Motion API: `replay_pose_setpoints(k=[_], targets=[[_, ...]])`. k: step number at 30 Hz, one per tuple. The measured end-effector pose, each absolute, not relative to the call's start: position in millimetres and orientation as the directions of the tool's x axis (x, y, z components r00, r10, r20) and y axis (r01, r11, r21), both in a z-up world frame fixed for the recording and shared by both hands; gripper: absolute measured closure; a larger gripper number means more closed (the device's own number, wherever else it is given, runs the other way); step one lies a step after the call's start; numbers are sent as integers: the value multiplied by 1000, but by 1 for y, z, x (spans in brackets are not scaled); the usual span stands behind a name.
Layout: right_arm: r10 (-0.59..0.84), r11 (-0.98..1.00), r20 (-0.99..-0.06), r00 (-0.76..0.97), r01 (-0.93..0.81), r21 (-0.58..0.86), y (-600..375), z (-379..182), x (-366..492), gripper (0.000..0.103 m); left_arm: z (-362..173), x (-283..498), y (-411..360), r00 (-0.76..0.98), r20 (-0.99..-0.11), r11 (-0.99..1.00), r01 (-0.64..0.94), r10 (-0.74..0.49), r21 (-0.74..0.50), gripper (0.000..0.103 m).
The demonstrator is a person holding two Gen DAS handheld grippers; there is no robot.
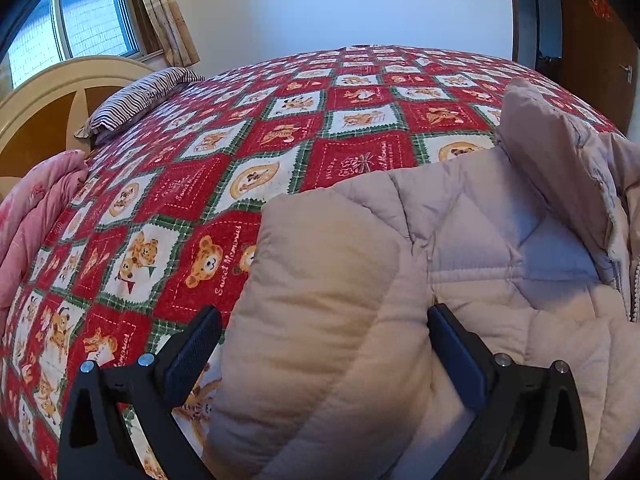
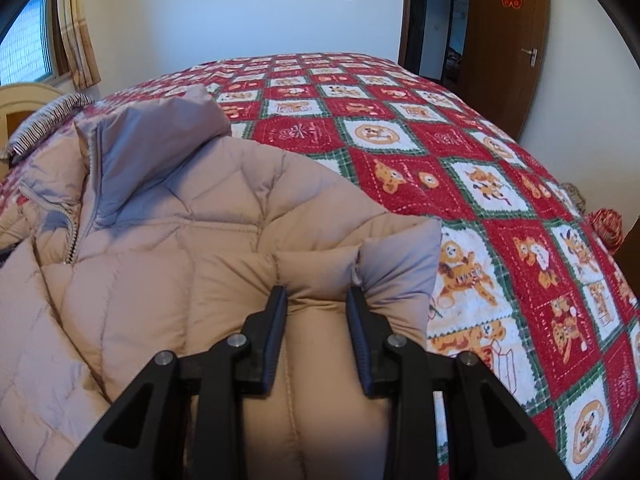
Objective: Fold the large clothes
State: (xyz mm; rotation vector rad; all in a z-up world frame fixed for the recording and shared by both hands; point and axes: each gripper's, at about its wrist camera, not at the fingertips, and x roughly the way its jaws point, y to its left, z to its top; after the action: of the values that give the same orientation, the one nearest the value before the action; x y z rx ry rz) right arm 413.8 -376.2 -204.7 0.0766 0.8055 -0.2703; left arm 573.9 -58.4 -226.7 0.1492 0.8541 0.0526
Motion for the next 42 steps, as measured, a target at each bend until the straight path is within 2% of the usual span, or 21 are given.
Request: replay_pose_setpoints(k=[18, 22, 24, 26, 28, 31, 35, 42], targets=[[-270, 955, -716, 644, 273, -114, -366, -207, 416, 68, -226, 574, -59, 654, -749, 988, 17, 107, 156, 1], [-247, 961, -731, 636, 256, -103, -368, -202, 416, 67, -204, 562, -56, 672, -727, 982, -3, 141, 187, 1], [-208, 969, -751, 627, 235, -72, -371, -192, 415, 57, -181, 553, -52, 707, -699, 988, 3, 105, 152, 1], [-139, 981, -751, 646, 194, -14, -374, -176, 412, 23, -153, 547, -52, 755, -653, 992, 29, 57, 120, 1], [-117, 986, -701, 704, 165, 1, -373, -150, 409, 15, -131, 551, -60, 782, -624, 992, 73, 9, 106, 1], [-91, 990, -669, 738, 141, 21, -372, -123, 423, 15, -115, 572, -77, 780, -624, 991, 118, -49, 70, 1], [34, 976, -677, 735, 121, 180, -380, -107, 465, 15, -115, 605, -111, 756, -650, 982, 168, -75, 82, 1], [70, 976, -736, 674, 106, 190, -373, -122, 527, 15, -153, 653, -155, 715, -699, 954, 207, 6, 219, 1]])
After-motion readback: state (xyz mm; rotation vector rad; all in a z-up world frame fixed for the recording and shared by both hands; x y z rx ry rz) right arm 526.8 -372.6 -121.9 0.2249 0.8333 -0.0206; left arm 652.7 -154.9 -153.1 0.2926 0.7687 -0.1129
